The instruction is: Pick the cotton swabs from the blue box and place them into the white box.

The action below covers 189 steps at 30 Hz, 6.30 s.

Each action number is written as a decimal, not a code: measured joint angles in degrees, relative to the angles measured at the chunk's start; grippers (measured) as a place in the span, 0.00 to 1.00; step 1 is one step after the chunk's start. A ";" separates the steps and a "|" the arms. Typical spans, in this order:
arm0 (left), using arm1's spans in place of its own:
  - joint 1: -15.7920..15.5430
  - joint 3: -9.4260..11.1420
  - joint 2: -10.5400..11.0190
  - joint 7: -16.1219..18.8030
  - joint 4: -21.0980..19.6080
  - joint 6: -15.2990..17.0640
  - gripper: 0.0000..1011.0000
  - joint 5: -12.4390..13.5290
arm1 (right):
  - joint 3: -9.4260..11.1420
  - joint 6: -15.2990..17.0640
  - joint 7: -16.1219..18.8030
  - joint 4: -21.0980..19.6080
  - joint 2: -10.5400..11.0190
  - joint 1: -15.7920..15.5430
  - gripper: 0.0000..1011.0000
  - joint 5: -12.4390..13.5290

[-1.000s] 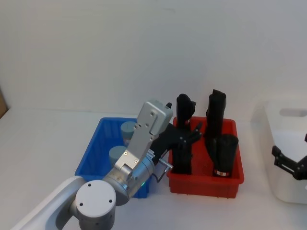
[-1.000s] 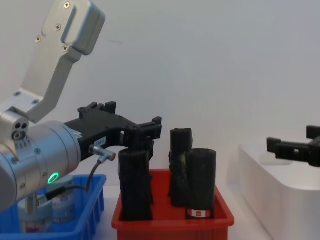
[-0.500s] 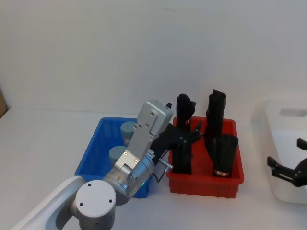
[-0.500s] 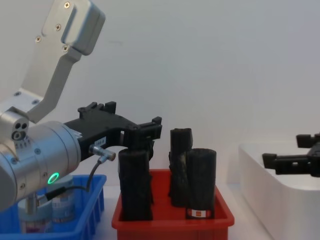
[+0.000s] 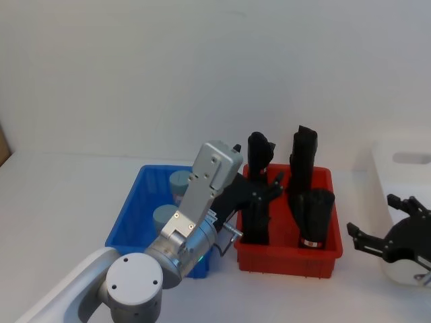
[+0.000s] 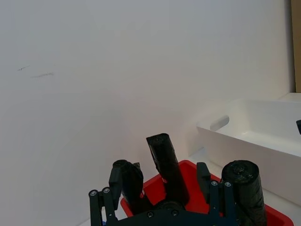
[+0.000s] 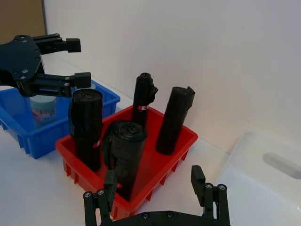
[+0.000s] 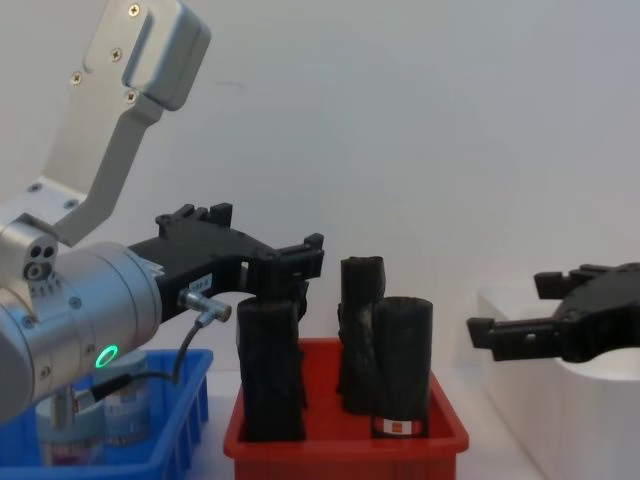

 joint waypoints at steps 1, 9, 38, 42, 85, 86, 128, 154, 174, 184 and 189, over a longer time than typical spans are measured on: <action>0.00 0.00 -0.01 0.00 0.00 0.00 0.99 0.00 | -0.37 0.12 -0.21 0.26 -0.45 0.26 0.99 -0.62; 0.00 0.00 0.00 0.00 0.00 0.00 0.99 0.00 | -2.09 1.37 -2.05 1.80 -2.59 1.34 0.99 -3.32; 0.00 0.00 0.00 0.00 0.00 0.00 0.99 0.00 | -5.04 7.77 -7.05 7.58 -9.45 4.92 0.99 -1.64; 0.00 0.00 0.00 0.00 0.00 0.00 0.99 0.00 | -5.30 7.59 -7.80 8.69 -10.30 5.35 0.99 -0.86; 0.00 0.00 0.00 0.00 0.00 0.00 0.99 0.00 | -8.42 -0.49 -13.91 21.52 -18.13 11.21 0.53 -0.95; 0.00 0.00 0.00 0.00 0.00 0.00 0.99 0.00 | -8.42 -0.49 -13.91 21.52 -18.13 11.22 0.52 -0.95; 0.00 0.00 0.00 0.00 0.00 0.00 0.99 0.00 | -0.03 -11.81 -28.69 16.91 -17.91 18.86 0.44 6.58; 0.00 0.00 0.00 0.00 0.00 0.00 0.99 0.00 | 4.15 -15.52 -31.88 32.99 -17.62 25.37 0.44 5.12; 0.00 0.00 0.00 0.00 0.00 0.00 0.99 0.00 | 4.76 -18.50 -31.77 33.48 -17.57 25.21 0.71 5.07; 0.26 -0.15 0.30 0.20 -0.22 0.08 0.99 -0.09 | 4.82 -18.88 -31.70 33.54 -17.57 25.17 0.99 5.02; 1.38 -0.94 1.54 1.70 -1.21 0.23 0.99 -1.39 | 4.85 -18.97 -31.68 33.55 -17.57 25.14 0.99 5.00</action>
